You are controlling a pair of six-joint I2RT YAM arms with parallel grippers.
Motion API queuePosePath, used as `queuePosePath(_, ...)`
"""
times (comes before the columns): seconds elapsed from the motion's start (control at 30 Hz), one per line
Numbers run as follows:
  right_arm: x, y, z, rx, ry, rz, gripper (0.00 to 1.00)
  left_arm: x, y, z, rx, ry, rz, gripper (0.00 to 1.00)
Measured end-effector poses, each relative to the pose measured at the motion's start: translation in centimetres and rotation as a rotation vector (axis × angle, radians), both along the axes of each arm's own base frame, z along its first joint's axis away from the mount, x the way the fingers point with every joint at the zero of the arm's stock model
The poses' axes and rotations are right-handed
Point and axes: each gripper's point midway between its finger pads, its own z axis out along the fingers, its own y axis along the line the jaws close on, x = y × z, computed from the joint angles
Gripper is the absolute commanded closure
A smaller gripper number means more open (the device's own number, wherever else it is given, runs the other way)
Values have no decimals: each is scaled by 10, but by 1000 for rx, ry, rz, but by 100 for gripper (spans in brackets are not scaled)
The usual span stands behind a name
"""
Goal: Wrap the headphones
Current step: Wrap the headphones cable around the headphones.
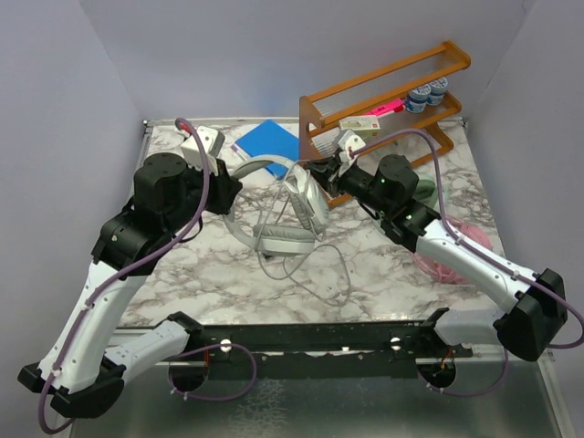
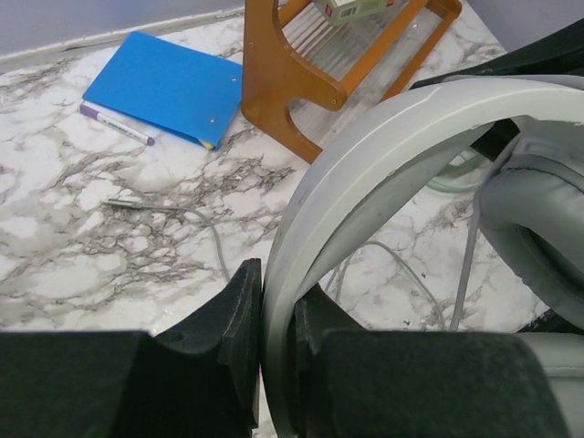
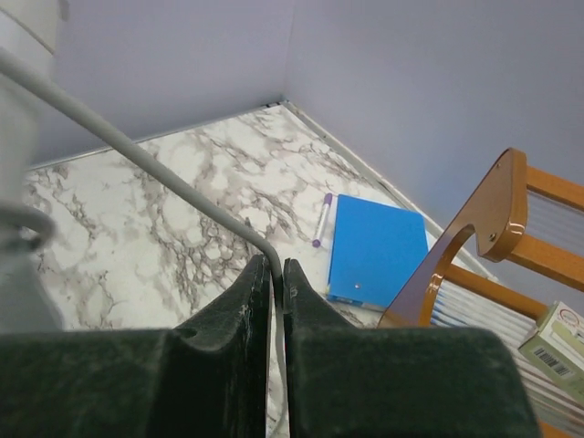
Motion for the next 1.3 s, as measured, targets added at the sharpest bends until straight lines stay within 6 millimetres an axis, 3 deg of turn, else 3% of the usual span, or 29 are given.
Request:
queuePosePath(0.1,-2,2,-8,22,14,16,77,-2,0,7,-18,-1,0,100)
queuePosePath(0.27,-6,3,-38,37,68,35,69,-7,-1,35,-77,-43,-5,100)
queuePosePath(0.4,-9,7,-43,71,69,61,57,-6,-2,47,-94,-57,-1,100)
queuePosePath(0.73,-13,10,-27,149,26,88,42,5,-8,41,-70,-8,4,100)
queuePosePath(1.0,-36,-24,-21,123,-24,31,35,4,-6,40,-62,1,12,100)
queuePosePath(1.1,-48,-33,-18,119,-36,36,22,5,-5,39,-59,4,17,100)
queuePosePath(1.17,-53,-33,-20,116,-30,52,7,5,-5,39,-59,4,17,100)
queuePosePath(1.3,-56,-23,-36,93,17,105,0,5,-5,39,-60,3,19,100)
